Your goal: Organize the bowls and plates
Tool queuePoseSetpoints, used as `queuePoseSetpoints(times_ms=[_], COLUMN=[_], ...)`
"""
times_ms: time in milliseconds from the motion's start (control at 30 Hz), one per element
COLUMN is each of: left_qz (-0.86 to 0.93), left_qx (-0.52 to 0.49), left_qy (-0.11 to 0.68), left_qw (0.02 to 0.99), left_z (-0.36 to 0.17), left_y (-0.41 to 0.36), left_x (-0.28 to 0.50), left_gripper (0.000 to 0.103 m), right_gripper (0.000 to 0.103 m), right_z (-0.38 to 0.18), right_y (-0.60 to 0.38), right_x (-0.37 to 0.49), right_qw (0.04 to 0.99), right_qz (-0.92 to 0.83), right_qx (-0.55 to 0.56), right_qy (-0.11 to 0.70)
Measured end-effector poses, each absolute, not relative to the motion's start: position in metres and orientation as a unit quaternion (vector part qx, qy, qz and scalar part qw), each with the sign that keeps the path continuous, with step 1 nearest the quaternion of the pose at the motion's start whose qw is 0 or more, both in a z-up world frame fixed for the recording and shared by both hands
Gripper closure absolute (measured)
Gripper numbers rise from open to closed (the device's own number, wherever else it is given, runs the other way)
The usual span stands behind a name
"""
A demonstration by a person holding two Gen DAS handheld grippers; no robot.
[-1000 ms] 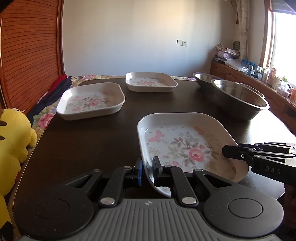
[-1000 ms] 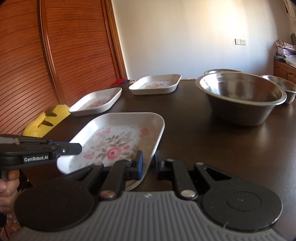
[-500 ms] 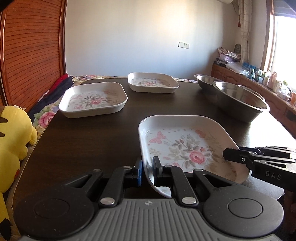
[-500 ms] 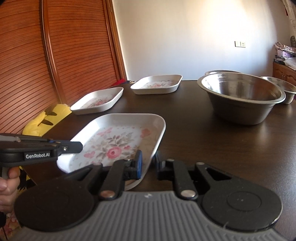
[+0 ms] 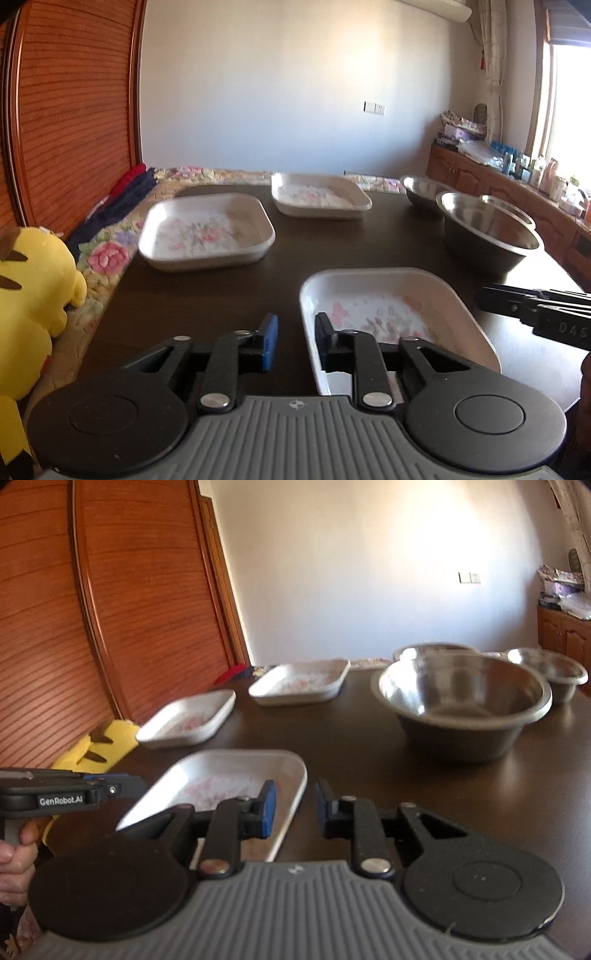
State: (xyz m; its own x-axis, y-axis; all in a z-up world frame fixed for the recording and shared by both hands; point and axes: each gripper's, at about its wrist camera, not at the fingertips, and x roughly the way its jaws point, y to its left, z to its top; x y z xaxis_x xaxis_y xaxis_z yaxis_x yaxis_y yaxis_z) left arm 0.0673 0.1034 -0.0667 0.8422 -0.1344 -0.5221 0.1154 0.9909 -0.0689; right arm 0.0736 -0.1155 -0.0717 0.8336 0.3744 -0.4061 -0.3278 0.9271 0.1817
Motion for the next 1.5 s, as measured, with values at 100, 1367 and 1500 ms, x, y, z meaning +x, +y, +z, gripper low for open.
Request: queuePoseSetpoints(times_ms=[100,1367,1500], left_qz=[-0.061,0.018,0.017], left_qx=[-0.019,-0.043,-0.045], left_qy=[0.267,0.297,0.304], left_qw=[0.961,0.954,0.951], left_z=[-0.058,-0.07,-0.075], left_y=[0.111,0.225,0.228], left_x=[0.074,0.206,0.213], left_gripper=[0.069,0.064,0.072], right_gripper=[0.076,0.062,0.064], right_z=[-0.06,-0.042,-0.05], right_y=[-0.112,0.029,0.036], right_x=[0.078,0.242,0.252], right_qw=[0.957,0.888,0.881], right_qz=[0.195,0.31,0.308], right_qx=[0.039,-0.035,-0.036], right_qy=[0.212,0.338,0.357])
